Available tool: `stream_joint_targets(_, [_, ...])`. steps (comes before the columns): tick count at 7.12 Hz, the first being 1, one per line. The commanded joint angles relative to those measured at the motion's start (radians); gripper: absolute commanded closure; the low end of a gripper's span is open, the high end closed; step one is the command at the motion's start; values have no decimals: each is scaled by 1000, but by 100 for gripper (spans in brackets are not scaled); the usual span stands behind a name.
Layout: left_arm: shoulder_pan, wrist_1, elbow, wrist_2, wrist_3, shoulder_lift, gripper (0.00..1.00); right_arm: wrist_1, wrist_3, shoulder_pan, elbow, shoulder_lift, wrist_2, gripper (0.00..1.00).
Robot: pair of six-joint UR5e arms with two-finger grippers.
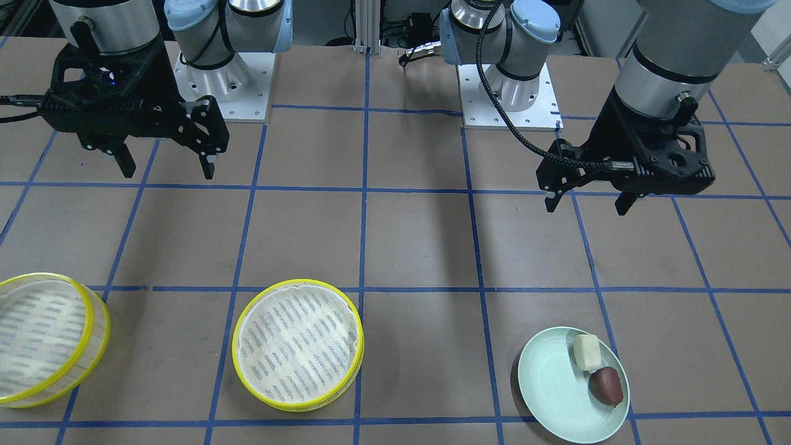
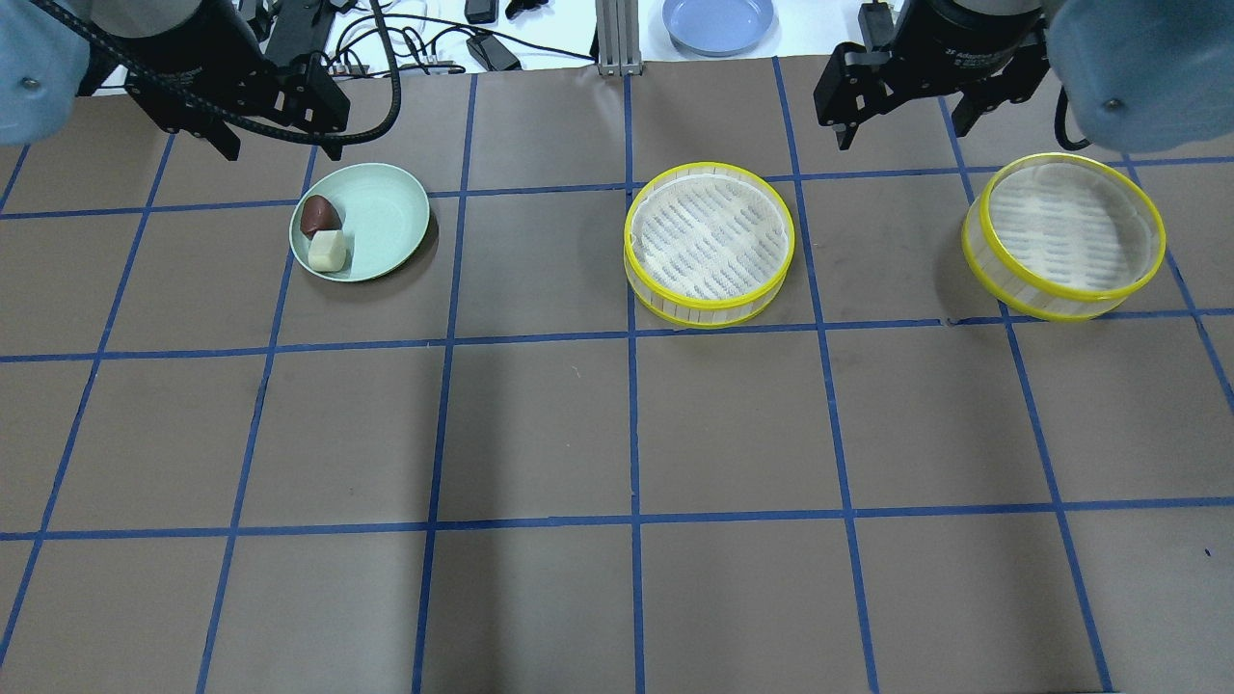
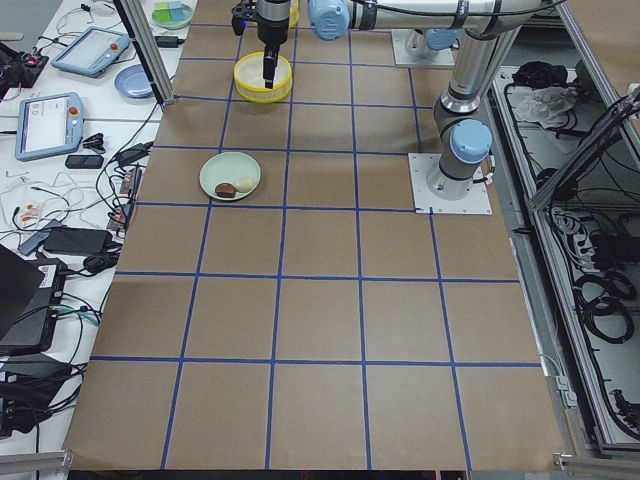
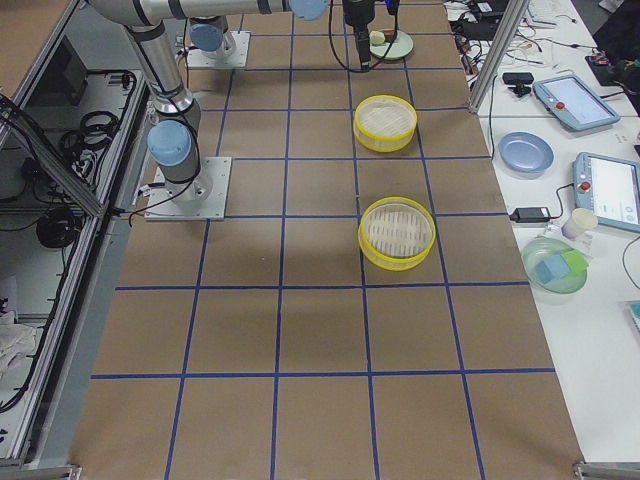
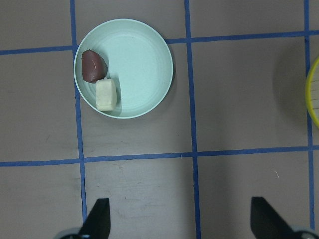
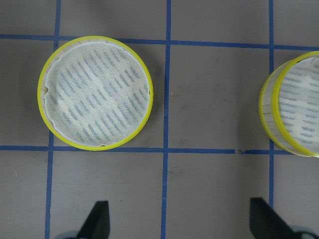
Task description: Stack buns with steamer
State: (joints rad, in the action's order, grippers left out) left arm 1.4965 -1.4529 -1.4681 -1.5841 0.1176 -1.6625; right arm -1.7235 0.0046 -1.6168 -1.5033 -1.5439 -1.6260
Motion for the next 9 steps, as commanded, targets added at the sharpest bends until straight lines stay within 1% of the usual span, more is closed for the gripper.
stream_joint_targets(1, [-5, 6, -29, 1, 2, 12, 0, 4, 2, 0, -2, 1, 0, 0])
stream_joint_targets(4, [-15, -1, -32, -4, 1, 14, 0, -2, -9, 2, -3, 2, 0, 0])
stream_joint_targets(5, [-21, -1, -32, -4, 1, 13, 0, -16, -56, 8, -2, 10, -2, 0])
stream_joint_targets(7, [-28, -4, -50, -4, 2, 15, 0, -10, -95, 105, 2, 2, -5, 0])
stream_joint_targets(9, [-51, -6, -72, -5, 2, 17, 0, -13, -197, 242, 3, 10, -8, 0])
